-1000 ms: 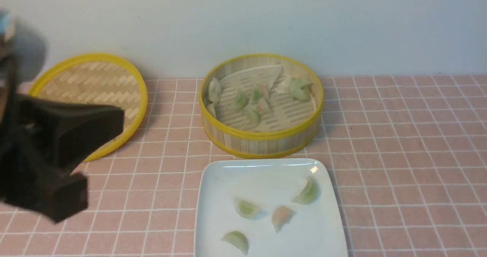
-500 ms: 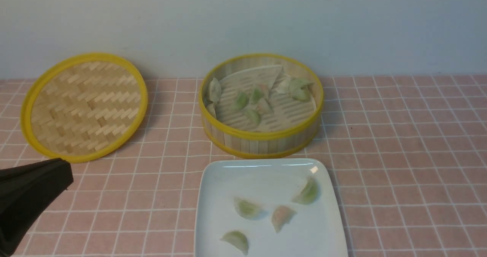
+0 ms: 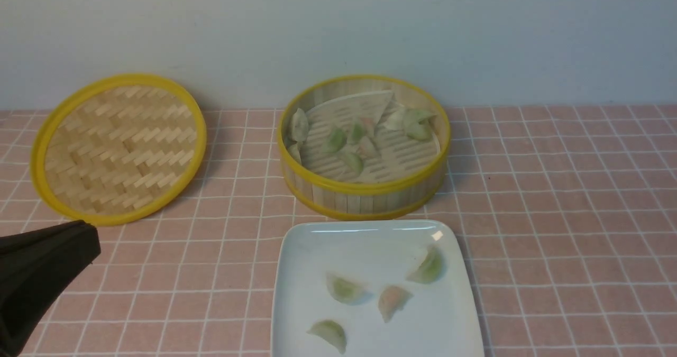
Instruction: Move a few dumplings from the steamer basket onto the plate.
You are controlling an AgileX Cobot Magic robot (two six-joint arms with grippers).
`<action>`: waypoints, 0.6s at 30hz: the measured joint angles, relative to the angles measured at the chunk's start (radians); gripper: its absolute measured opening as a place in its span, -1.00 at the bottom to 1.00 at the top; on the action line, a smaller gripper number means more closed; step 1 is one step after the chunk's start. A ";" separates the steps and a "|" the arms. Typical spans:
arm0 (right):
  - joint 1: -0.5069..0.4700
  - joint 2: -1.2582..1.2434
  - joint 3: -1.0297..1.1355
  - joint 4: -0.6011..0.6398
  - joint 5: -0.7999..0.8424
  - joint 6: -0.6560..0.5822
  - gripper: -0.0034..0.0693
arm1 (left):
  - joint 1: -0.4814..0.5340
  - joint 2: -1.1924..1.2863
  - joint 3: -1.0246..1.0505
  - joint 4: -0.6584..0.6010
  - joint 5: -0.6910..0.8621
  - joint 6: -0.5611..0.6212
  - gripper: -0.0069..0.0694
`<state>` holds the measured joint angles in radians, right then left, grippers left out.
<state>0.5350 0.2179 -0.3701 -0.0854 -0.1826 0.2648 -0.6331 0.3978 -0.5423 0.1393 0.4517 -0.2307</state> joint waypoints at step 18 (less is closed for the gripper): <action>0.000 0.000 0.000 -0.001 -0.002 0.012 -0.95 | 0.542 -0.408 0.571 -0.183 -0.080 0.296 -0.83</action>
<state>0.5350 0.2179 -0.3701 -0.0865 -0.1850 0.2767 -0.0906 -0.0102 0.0285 -0.0436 0.3720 0.0655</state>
